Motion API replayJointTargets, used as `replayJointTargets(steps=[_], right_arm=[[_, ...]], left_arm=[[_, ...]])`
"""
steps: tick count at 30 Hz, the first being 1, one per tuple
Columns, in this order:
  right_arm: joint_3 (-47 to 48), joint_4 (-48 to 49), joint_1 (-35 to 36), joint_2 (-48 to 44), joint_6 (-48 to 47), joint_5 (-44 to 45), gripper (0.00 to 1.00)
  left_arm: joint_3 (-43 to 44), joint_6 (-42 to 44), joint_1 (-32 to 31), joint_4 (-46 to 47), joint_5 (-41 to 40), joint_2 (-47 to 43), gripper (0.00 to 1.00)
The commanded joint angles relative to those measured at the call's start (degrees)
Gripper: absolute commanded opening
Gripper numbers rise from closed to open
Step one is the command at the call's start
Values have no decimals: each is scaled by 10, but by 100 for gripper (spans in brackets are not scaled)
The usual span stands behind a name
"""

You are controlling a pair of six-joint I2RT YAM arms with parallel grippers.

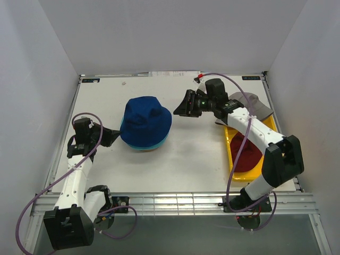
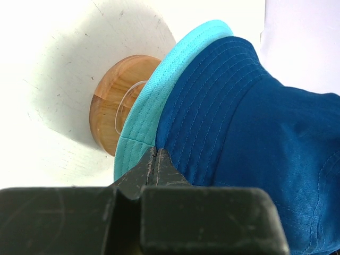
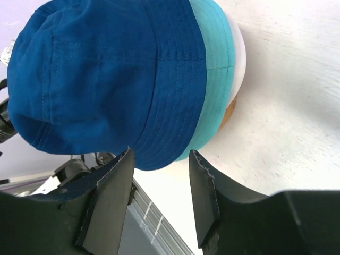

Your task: Stack the hats

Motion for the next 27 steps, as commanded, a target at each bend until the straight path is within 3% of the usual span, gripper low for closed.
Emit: replayJointTargets(steps=[1, 12, 27], right_arm=[[-18, 106, -12, 26, 50, -77, 51], [-25, 194, -17, 107, 105, -99, 48], [-45, 264, -17, 131, 155, -120, 49]], left_arm=[[-4, 11, 5, -3, -18, -1, 0], [3, 15, 4, -2, -18, 4, 0], [0, 15, 4, 4, -16, 7, 0]])
